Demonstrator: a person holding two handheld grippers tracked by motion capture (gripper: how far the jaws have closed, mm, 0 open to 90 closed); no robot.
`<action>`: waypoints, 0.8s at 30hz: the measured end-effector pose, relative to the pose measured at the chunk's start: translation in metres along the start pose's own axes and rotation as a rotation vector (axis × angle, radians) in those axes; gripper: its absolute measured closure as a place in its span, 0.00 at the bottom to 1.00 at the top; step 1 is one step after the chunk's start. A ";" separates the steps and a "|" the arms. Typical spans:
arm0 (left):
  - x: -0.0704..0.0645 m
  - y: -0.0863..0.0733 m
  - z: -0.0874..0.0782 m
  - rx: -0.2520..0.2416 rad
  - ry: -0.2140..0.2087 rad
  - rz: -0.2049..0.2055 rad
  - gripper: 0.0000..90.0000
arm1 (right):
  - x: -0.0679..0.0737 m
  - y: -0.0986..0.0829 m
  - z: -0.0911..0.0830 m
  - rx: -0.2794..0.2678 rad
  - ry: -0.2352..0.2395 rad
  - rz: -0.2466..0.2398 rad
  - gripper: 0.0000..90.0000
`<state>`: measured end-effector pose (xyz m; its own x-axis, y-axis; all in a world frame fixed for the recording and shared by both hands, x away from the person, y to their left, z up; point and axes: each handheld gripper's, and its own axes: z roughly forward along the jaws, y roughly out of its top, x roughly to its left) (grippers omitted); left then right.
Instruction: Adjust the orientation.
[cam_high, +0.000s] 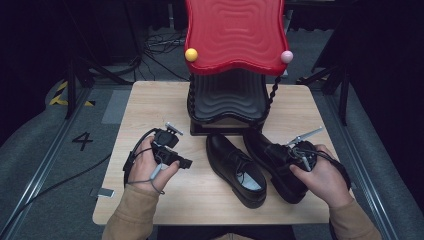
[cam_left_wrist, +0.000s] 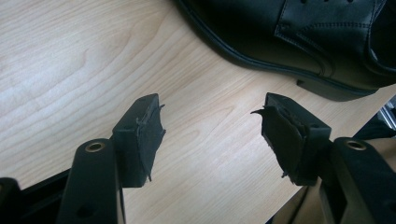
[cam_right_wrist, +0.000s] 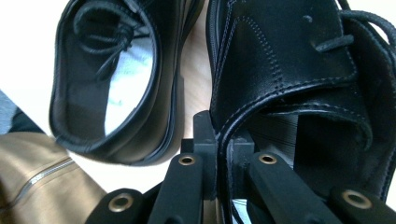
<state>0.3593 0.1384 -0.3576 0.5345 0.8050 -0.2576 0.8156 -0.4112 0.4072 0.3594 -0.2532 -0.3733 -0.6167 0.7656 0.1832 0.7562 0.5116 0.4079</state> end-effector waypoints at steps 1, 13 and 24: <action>0.001 -0.001 -0.001 0.005 0.003 0.001 0.43 | 0.000 0.002 0.002 -0.004 -0.002 -0.006 0.96; 0.010 -0.015 -0.010 -0.009 0.028 -0.055 0.44 | 0.010 0.023 0.040 -0.028 -0.084 -0.105 0.95; 0.009 -0.009 -0.007 -0.008 0.017 -0.046 0.44 | 0.011 0.023 0.033 -0.105 0.027 0.019 0.63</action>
<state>0.3552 0.1528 -0.3574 0.4927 0.8301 -0.2613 0.8372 -0.3702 0.4025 0.3777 -0.2201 -0.3913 -0.6089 0.7635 0.2152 0.7418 0.4519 0.4955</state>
